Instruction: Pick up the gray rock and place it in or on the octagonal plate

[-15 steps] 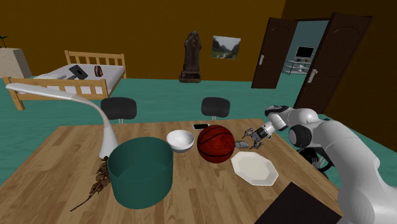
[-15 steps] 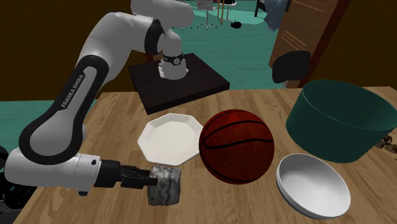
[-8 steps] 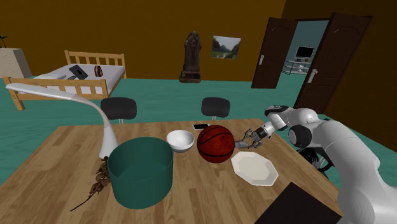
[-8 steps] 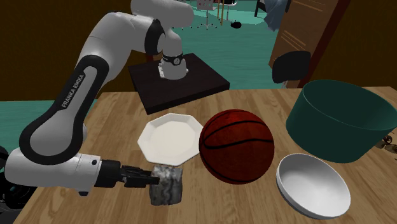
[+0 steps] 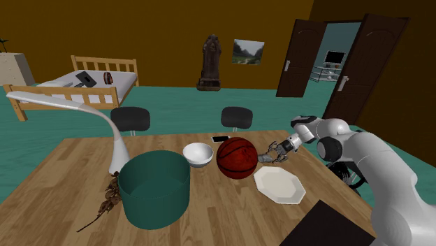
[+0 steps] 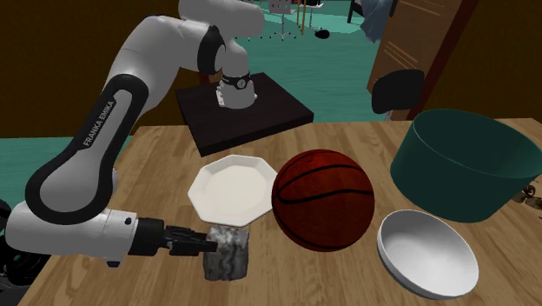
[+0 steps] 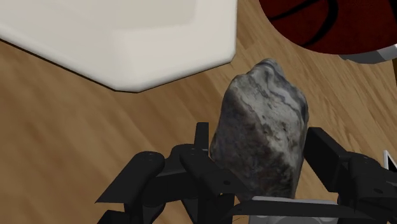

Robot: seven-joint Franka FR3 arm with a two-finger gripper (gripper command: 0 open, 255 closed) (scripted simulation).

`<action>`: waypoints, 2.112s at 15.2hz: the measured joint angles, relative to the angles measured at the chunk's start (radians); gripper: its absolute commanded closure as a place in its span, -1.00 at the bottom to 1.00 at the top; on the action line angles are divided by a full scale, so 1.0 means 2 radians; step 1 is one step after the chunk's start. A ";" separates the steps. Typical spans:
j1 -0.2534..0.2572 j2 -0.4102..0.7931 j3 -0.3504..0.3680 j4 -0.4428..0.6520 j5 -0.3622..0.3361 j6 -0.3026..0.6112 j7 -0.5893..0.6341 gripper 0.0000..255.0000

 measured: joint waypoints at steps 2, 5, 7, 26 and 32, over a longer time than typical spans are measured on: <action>0.002 -0.010 -0.001 -0.009 -0.001 -0.002 0.001 1.00; 0.005 -0.031 -0.004 -0.029 -0.002 -0.006 0.001 1.00; 0.006 -0.041 -0.005 -0.037 -0.003 -0.008 0.002 1.00; 0.067 -0.279 -0.050 -0.403 -0.036 0.040 -0.114 1.00; 0.117 -0.366 -0.066 -0.562 0.059 0.216 -0.179 -1.00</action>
